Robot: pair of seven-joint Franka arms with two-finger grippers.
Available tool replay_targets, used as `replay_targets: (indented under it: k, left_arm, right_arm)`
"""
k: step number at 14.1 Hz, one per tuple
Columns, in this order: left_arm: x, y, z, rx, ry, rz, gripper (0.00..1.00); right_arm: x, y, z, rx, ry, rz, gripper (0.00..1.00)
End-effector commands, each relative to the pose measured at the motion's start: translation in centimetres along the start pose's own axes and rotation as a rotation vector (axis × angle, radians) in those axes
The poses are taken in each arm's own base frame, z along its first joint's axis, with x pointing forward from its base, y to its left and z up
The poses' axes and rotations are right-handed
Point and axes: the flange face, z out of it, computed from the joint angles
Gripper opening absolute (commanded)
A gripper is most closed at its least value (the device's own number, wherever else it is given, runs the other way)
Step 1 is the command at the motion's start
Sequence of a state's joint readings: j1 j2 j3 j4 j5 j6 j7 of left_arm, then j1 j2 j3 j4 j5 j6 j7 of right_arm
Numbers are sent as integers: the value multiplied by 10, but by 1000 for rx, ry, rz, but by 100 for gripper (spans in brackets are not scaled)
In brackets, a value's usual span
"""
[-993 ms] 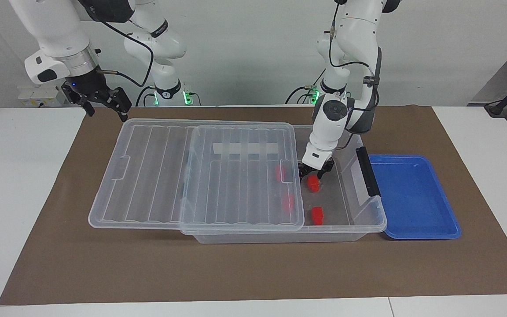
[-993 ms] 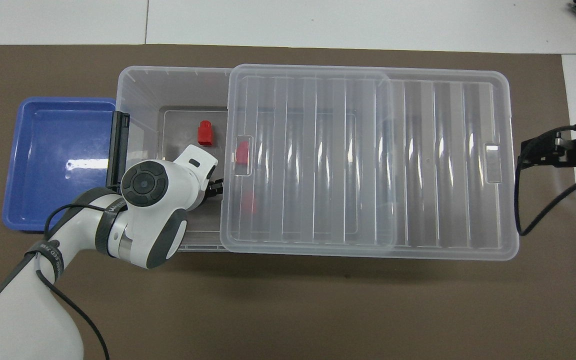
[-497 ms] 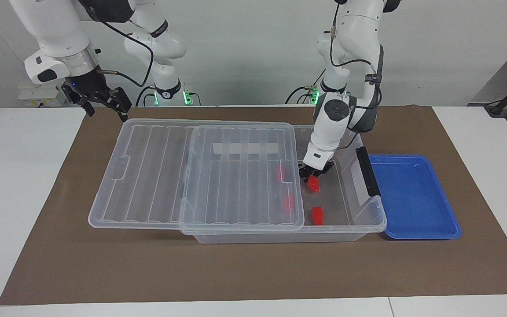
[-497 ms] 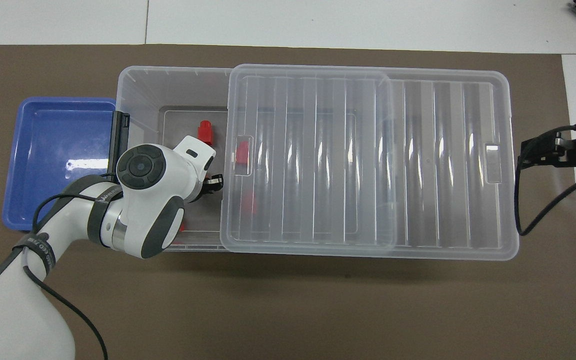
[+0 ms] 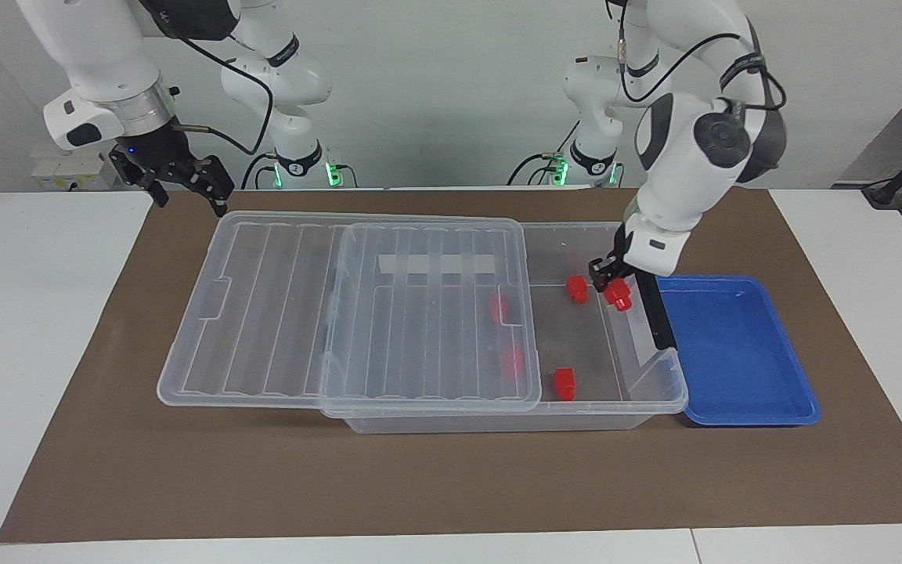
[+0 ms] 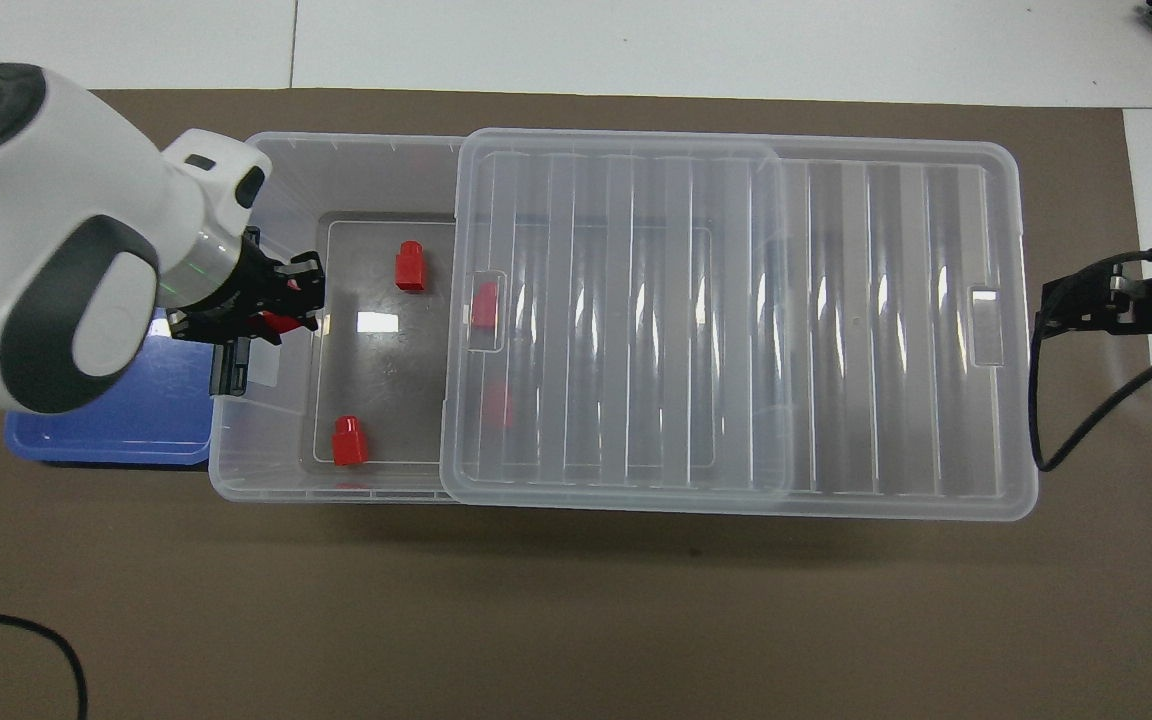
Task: Place red block in blue tray from box
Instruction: 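Lift the red block and carry it over the blue tray, then lower the red block into the tray while the right gripper reaches the lid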
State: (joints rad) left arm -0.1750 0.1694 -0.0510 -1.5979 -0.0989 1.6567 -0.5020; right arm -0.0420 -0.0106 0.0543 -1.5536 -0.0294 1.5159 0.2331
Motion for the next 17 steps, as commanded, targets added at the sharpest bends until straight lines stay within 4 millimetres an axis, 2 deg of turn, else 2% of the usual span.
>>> replay_targets:
  k: [1,2,3,4,6,8,10,12,13,17]
  left_arm:
    - [18,-59,-32,-4,-63,114,0]
    - [27,-95,-44,-20,-48,188,0]
    - [37,-126,-48,-5,-27,292,0]
    - [46,-149,-48,37,-2,388,0]
    - [53,-181,-38,63,40,430,0]
    - [56,-190,-6,66,105,419,0]
    - [66,-193,34,66,153,416,0]
    - [69,-199,71,65,200,412,0]
    - [71,-214,84,65,210,390,0]
    - [83,-245,114,64,216,365,0]
  right_arm:
    - [-1,2,1,13,4,6,87]
    - [3,10,2,19,20,21,55]
    - [7,16,7,22,34,21,1]
    - [6,23,11,26,54,8,0]
    - [7,36,24,24,73,-26,0]
    - [11,67,47,27,125,30,0]
    - [15,87,70,29,165,70,0]
    - [19,92,85,31,179,83,0]
    - [19,92,91,30,170,85,0]
    - [17,96,129,27,131,96,0]
